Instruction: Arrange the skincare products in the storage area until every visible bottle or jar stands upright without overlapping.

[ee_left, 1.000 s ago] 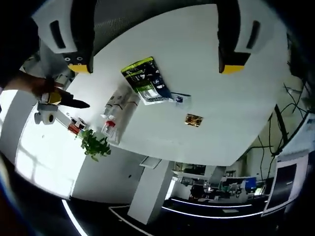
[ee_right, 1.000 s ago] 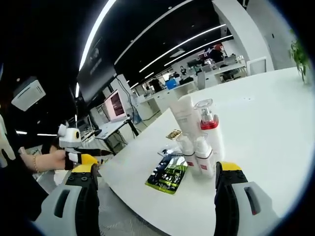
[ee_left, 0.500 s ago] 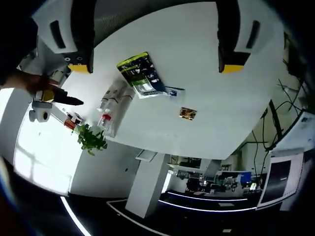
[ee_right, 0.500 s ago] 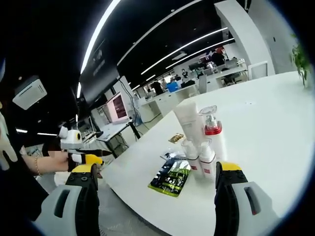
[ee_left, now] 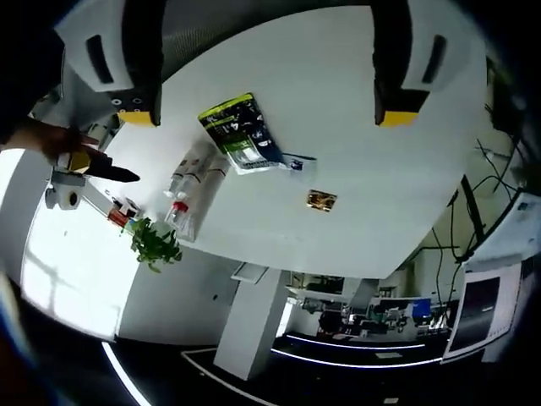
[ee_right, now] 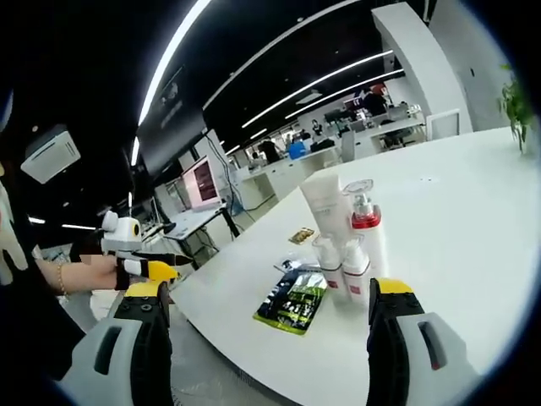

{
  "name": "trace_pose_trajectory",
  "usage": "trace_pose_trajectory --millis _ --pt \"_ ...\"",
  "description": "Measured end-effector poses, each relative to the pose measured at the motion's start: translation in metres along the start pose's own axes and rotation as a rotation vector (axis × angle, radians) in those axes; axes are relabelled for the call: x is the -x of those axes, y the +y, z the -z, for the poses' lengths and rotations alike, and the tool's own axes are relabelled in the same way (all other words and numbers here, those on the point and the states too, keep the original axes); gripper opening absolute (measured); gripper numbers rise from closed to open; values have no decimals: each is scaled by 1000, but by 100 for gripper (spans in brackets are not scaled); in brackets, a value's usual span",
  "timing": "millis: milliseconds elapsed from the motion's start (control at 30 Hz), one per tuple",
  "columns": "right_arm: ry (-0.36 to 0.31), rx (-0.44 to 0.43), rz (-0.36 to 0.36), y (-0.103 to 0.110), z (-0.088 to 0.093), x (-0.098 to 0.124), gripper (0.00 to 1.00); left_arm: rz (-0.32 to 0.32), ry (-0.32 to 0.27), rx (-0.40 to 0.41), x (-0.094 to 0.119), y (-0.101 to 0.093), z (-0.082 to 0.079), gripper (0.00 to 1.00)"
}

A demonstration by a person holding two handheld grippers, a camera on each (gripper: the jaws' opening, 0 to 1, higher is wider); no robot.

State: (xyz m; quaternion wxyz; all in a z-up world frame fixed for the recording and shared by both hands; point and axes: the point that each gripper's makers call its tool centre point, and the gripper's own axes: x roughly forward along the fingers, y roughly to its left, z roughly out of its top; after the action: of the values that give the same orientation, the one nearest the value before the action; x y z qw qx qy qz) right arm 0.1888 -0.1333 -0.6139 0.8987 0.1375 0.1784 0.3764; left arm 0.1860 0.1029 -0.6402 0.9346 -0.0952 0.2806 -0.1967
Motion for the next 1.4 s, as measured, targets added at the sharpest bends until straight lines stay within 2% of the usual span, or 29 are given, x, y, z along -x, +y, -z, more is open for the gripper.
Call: trace_pose_trajectory --millis 233,467,567,667,733,833,1100,1267,1333,1400 --pt "1 -7 -7 -1 1 -2 98 -4 35 0 -9 0 3 97" --pt "6 -14 -10 1 2 -2 98 -1 39 -2 -20 0 -2 96" --pt "11 -12 -13 1 3 -1 98 -22 38 18 -24 1 -4 95" --pt "12 -14 -10 0 3 -1 97 -55 22 -2 -30 4 -10 92" --pt "8 -21 -6 -1 3 -1 97 -75 19 -1 -40 8 -15 91" --pt "2 -27 -3 -3 2 0 97 -72 25 22 -50 7 -17 91" --pt "16 -25 -1 -5 4 -3 97 -69 103 -1 -84 15 -13 84" --pt "18 -34 13 -9 5 -3 97 -78 118 4 -99 19 -18 81" --pt "27 -27 17 -8 7 -4 97 -87 116 3 -112 24 -23 79" --pt "35 -17 21 -8 8 -4 97 -95 133 -1 -121 28 -20 77"
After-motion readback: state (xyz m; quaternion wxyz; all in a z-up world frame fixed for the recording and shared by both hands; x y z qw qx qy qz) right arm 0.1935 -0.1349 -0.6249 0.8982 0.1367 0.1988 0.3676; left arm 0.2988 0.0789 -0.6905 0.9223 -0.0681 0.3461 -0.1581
